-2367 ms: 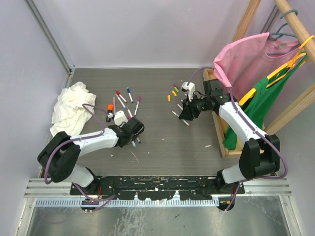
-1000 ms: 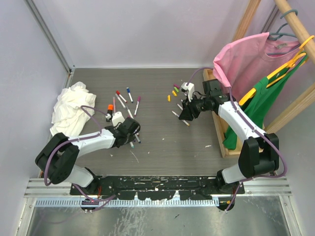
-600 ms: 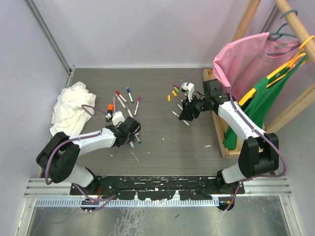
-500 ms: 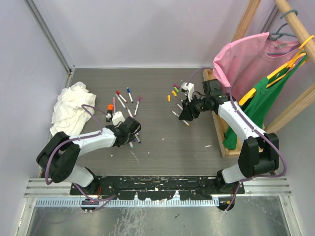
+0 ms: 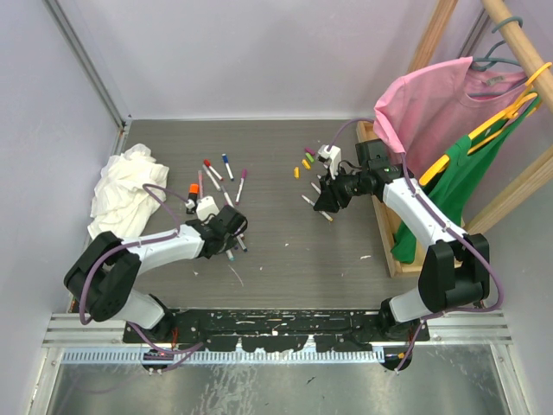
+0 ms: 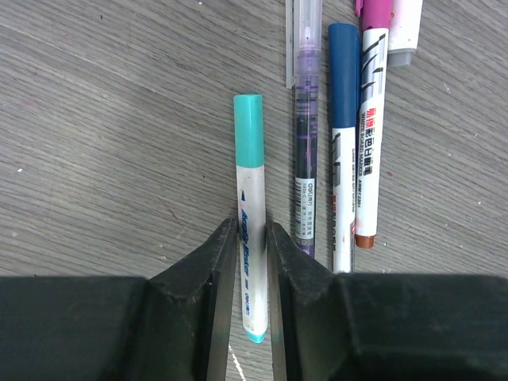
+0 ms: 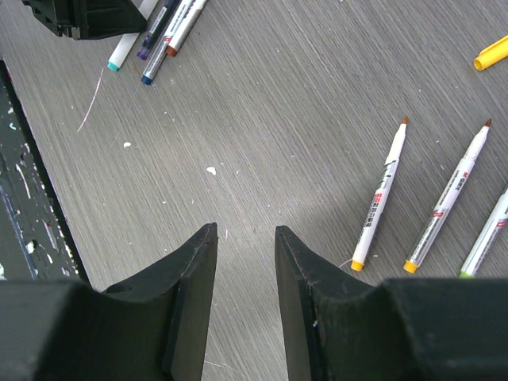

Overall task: Open the pen caps
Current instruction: Pick up the pen from the center of the board.

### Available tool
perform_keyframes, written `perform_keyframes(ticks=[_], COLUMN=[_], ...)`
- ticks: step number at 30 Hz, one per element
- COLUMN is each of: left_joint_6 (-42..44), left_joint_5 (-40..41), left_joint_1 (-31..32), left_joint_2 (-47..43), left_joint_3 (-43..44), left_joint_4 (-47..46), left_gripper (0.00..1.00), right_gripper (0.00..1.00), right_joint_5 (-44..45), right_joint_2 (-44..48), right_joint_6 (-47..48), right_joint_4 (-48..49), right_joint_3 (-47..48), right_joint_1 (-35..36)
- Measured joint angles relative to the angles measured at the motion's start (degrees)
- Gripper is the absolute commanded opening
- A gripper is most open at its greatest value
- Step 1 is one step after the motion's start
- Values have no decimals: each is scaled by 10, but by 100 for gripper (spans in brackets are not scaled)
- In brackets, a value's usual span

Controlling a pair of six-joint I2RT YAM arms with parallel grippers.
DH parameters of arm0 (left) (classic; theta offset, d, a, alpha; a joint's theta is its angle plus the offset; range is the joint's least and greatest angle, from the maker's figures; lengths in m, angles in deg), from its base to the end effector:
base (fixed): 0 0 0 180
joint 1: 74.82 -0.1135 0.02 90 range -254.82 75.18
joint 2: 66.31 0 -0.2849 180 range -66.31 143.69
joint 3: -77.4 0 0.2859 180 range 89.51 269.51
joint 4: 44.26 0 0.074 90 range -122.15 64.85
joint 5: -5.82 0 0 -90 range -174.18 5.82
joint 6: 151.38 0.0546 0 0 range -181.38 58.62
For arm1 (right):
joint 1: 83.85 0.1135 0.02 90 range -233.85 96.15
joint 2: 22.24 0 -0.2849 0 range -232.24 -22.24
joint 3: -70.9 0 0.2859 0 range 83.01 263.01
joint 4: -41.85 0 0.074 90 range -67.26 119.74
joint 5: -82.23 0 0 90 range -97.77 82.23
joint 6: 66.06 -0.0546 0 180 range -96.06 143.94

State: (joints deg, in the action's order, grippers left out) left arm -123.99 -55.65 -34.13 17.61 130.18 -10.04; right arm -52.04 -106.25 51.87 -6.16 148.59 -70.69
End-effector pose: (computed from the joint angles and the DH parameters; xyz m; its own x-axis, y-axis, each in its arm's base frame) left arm 0.2334 -0.1663 0.1381 -0.6916 -0.4341 -0.5773 -0.4179 0.8924 -0.1705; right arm 0.3228 0.1146 0.2735 -0.4369 -0.4466 -0.7808 -0.8647 0.4475 0.2279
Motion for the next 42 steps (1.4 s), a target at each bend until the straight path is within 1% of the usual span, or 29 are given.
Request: perform_keyframes(ticks=[5, 6, 16, 33, 38, 42], left_joint_6=[0, 0, -2, 16, 28, 43], left_joint_5=[2, 2, 1, 1, 0, -9], left_joint_1=[0, 0, -6, -7, -7, -7], left_joint_2=[-1, -1, -7, -35, -71, -122], left_joint_3=[-2, -3, -12, -27, -33, -55], left_joint_4=[-3, -4, -18, 0, 1, -9], left_gripper=[24, 20, 7, 0, 0, 0], right_gripper=[41, 41, 41, 41, 41, 41], right_joint_5=[-2, -2, -5, -21, -39, -61], right_joint_2=[0, 0, 0, 0, 0, 0], right_joint_6=[0, 0, 0, 0, -4, -16], right_joint_4=[0, 0, 0, -2, -2, 5], right_joint_3=[0, 0, 0, 0, 0, -6], right_joint_1=[0, 0, 0, 0, 2, 4])
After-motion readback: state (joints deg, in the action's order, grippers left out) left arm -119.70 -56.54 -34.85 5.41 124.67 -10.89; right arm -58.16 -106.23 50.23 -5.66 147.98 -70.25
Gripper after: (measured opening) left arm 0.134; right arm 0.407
